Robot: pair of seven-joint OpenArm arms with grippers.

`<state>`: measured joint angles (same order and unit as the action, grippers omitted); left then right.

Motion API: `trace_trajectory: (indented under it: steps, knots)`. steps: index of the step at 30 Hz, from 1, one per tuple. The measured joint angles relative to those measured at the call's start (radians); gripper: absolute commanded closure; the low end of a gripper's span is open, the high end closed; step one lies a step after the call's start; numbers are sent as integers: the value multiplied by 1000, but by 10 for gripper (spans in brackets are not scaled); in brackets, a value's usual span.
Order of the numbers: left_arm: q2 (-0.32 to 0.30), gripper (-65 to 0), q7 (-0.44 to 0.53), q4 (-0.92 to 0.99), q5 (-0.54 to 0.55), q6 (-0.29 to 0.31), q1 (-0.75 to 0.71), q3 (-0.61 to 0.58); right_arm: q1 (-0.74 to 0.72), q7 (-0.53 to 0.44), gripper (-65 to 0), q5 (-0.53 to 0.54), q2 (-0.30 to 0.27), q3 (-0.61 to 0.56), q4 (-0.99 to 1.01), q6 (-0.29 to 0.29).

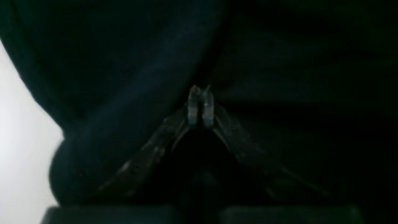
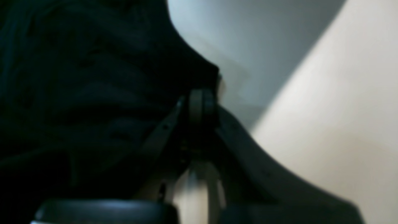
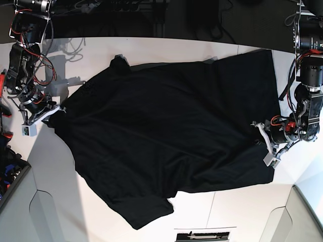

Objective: Layout the t-shirt on the table in an organized manner, then fold the t-shirt properly
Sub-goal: 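Pull the shirt edges apart with both grippers to flatten it, then release the shirt and move both grippers to the collar-side corners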

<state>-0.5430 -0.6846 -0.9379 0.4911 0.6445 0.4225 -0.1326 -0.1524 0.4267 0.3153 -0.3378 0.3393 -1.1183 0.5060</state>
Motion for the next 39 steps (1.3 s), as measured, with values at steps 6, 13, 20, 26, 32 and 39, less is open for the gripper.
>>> trace_trajectory:
  steps: [6, 13, 20, 26, 32, 39]
  knots:
    - [-5, 0, -21, 1, -1, -1, 48, -1, 177, 30, 0, 60, 4, 55, -199, 4]
    - [-3, 0, -3, 2, -2, -1, 74, -1, 244, 146, 0, 97, 5, 207, -321, 0]
    - [-4, 0, -30, 0, 2, -1, 83, -1, 244, 296, 0, 321, 6, 241, -375, 21]
    - [-37, -30, -145, -102, 227, 19, 84, -1, 337, 326, 0, 425, 10, 241, -473, 54]
    - [-86, -259, -266, -200, 386, 42, 28, 0, 444, 382, 0, 515, 37, 240, -545, 70]
    - [-98, -259, -290, -207, 472, 45, -118, 85, 555, 382, -248, 513, 37, 237, -546, 69]
